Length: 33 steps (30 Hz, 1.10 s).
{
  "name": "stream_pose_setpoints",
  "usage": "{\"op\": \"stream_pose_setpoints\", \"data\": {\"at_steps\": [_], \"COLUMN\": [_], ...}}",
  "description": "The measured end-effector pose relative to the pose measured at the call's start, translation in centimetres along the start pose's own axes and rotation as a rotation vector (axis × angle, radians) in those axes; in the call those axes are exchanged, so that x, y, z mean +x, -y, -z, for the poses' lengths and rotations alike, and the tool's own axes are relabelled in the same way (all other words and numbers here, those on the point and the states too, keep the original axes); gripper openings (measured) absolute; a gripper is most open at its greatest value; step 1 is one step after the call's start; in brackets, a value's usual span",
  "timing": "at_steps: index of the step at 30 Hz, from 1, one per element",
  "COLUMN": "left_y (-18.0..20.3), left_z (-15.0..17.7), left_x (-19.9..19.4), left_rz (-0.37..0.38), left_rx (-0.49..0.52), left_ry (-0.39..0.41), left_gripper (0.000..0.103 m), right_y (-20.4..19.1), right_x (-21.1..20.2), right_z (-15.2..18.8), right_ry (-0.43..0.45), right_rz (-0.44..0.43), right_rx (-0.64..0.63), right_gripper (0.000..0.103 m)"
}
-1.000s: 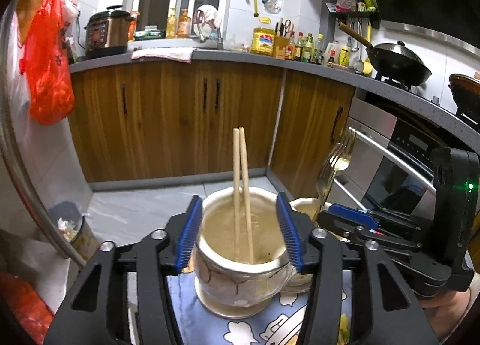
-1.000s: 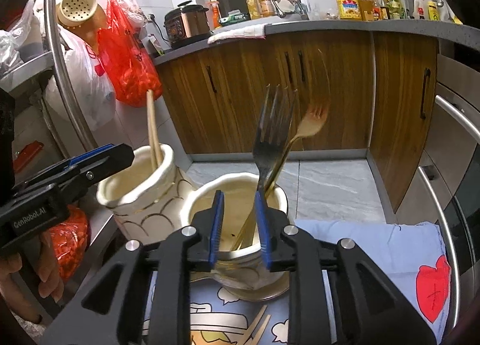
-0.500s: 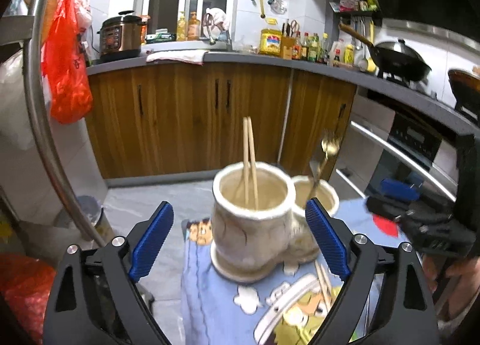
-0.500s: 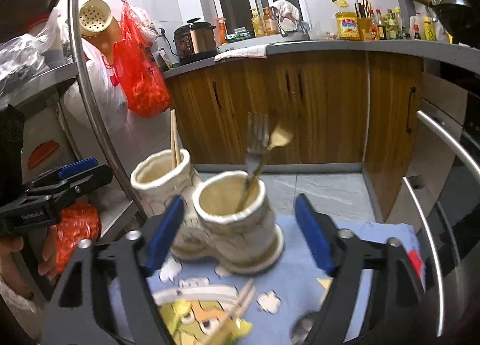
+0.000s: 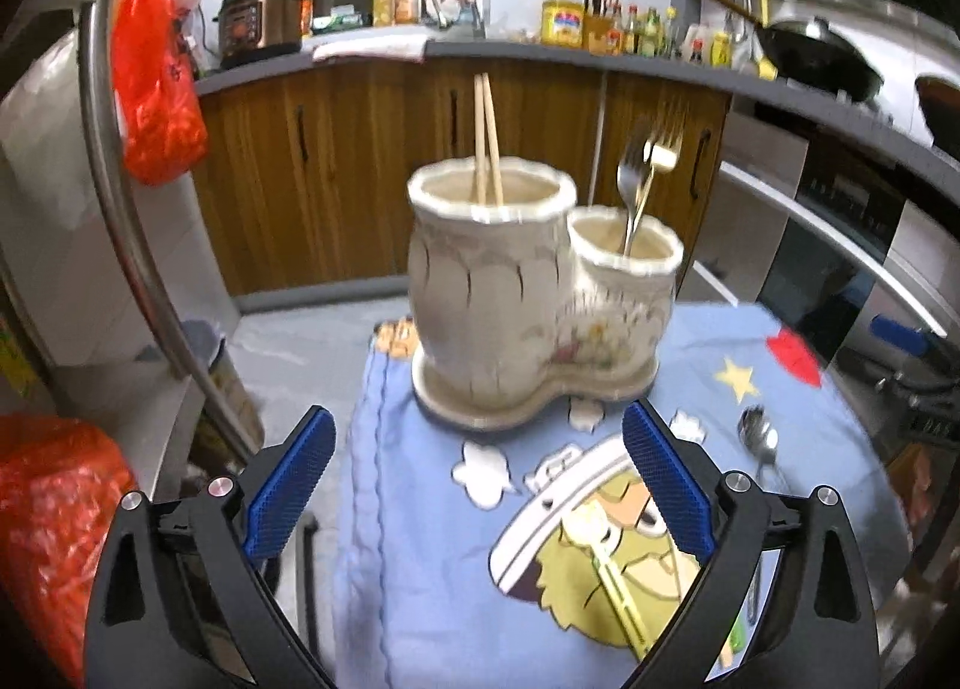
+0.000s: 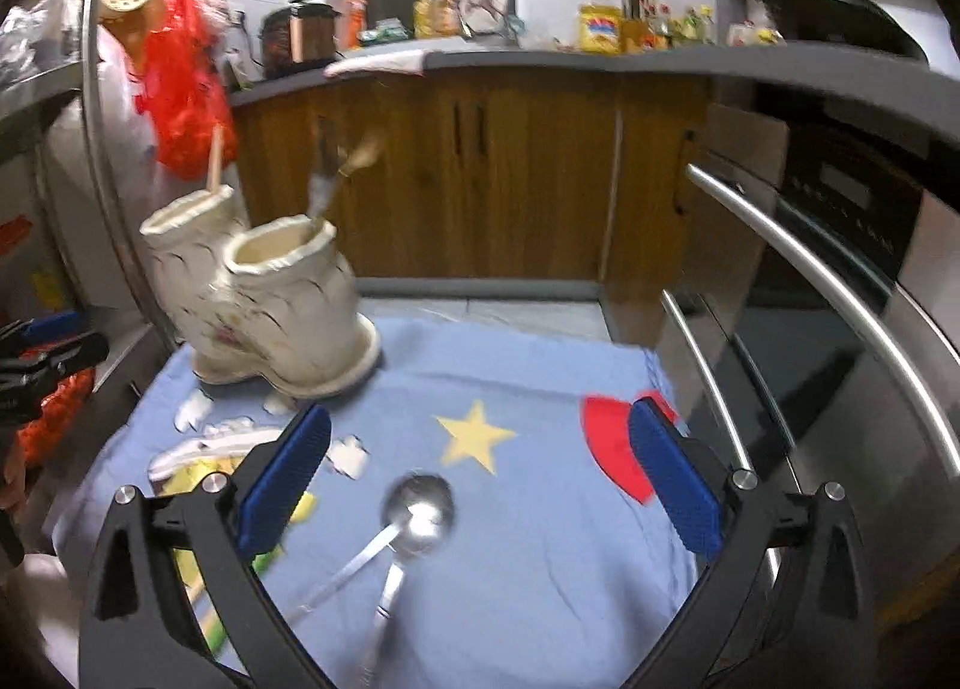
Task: Organize utensils
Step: 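Withdraw both grippers from the holder back toward the cloth, then grasp the plain steel spoon with the right gripper while the left gripper grasps the flower-headed spoon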
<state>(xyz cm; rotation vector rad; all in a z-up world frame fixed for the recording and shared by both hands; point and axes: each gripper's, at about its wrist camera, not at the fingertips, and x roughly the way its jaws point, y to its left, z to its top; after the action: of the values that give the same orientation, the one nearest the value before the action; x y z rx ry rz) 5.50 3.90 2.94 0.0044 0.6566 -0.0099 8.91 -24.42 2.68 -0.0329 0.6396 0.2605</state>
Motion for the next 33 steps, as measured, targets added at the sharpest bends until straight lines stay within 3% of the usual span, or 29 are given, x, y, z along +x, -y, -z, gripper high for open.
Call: {"op": "stream_pose_setpoints", "data": {"at_steps": [4, 6, 11, 13, 17, 22, 30, 32, 33], "left_y": [0.9, 1.6, 3.7, 4.2, 3.7, 3.5, 4.0, 4.0, 4.0], "left_z": [1.6, 2.4, 3.9, 4.3, 4.8, 5.1, 5.2, 5.1, 5.1], "left_x": [1.1, 1.7, 2.8, 3.7, 4.8, 5.3, 5.4, 5.5, 5.5], "left_rz": [-0.048, -0.026, -0.018, 0.020, 0.084, 0.105, 0.116, 0.117, 0.117], "left_rx": [0.042, 0.066, 0.125, 0.142, 0.075, 0.062, 0.092, 0.091, 0.091], "left_ry": [-0.016, -0.028, -0.040, -0.083, -0.143, -0.165, -0.169, -0.167, -0.165], "left_gripper": [0.096, 0.096, 0.096, 0.096, 0.096, 0.096, 0.096, 0.096, 0.096], "right_y": [1.2, 1.4, 0.7, 0.2, -0.8, -1.7, -3.2, -3.7, -4.0], "right_x": [0.5, 0.8, 1.9, 2.3, 3.1, 3.8, 4.3, 4.4, 4.5], "right_z": [1.2, 1.6, 3.0, 3.6, 4.5, 5.0, 5.6, 5.7, 5.7], "right_ry": [-0.049, -0.069, -0.140, -0.168, -0.208, -0.248, -0.304, -0.317, -0.321], "right_rz": [0.043, 0.051, 0.001, -0.025, -0.066, -0.088, -0.116, -0.127, -0.123], "right_rx": [0.008, 0.001, -0.020, -0.019, -0.013, -0.024, -0.058, -0.066, -0.070], "right_gripper": [0.098, 0.098, 0.098, 0.098, 0.098, 0.080, 0.034, 0.028, 0.021]}}
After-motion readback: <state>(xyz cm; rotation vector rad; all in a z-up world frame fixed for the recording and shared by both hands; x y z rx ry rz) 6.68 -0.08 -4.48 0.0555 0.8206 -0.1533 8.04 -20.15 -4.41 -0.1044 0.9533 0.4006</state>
